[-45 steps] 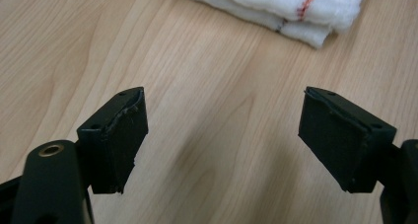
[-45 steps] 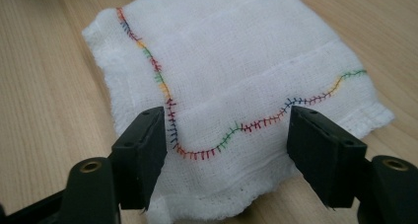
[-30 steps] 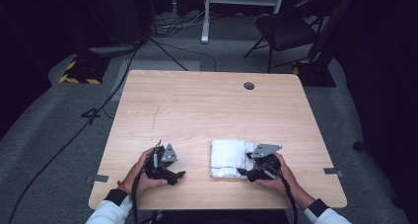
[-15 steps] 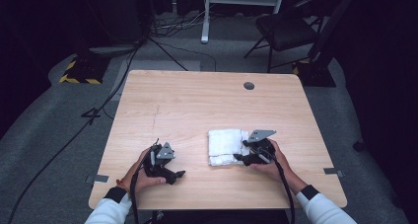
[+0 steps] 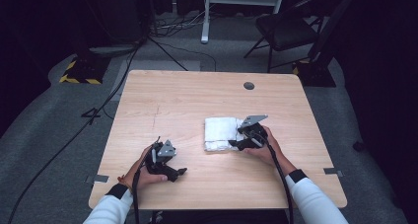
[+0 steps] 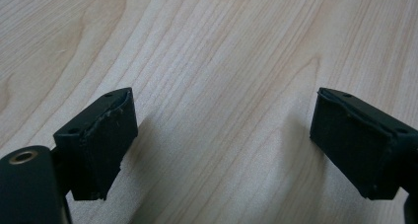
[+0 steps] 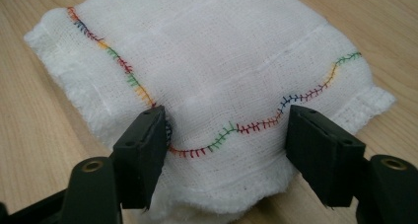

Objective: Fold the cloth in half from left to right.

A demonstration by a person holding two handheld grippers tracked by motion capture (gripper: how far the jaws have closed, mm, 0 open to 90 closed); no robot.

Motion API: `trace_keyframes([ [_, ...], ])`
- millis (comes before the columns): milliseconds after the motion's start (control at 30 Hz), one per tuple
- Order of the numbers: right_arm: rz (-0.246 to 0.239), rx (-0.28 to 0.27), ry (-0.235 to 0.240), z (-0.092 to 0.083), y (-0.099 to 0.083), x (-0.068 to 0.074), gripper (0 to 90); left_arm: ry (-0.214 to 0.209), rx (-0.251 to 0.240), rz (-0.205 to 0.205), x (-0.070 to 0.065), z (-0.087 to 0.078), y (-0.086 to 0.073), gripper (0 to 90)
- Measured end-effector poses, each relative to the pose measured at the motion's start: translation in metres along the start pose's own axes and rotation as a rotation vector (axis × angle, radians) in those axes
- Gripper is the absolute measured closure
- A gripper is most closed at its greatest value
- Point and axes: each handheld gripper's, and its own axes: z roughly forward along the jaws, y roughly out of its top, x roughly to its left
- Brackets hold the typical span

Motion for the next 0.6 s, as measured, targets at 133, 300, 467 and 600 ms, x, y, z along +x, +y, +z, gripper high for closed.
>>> trace_keyframes([
  [133, -0.007, -0.003, 0.006, 0.000, 0.000, -0.001, 32.1, 0.000, 0.000, 0.000, 0.000, 0.000, 0.000, 11.0],
  [300, -0.029, 0.012, -0.016, -0.005, 0.000, 0.004, 30.9, 0.003, 0.000, -0.001, 0.000, 0.000, 0.000, 11.1],
  [467, -0.041, 0.002, -0.018, -0.018, 0.000, 0.007, 29.8, 0.002, 0.000, -0.005, 0.001, 0.001, 0.001, 11.1],
  [600, -0.040, -0.020, -0.028, -0.032, -0.002, 0.006, 29.8, 0.003, -0.001, 0.000, 0.001, 0.002, 0.002, 11.1],
])
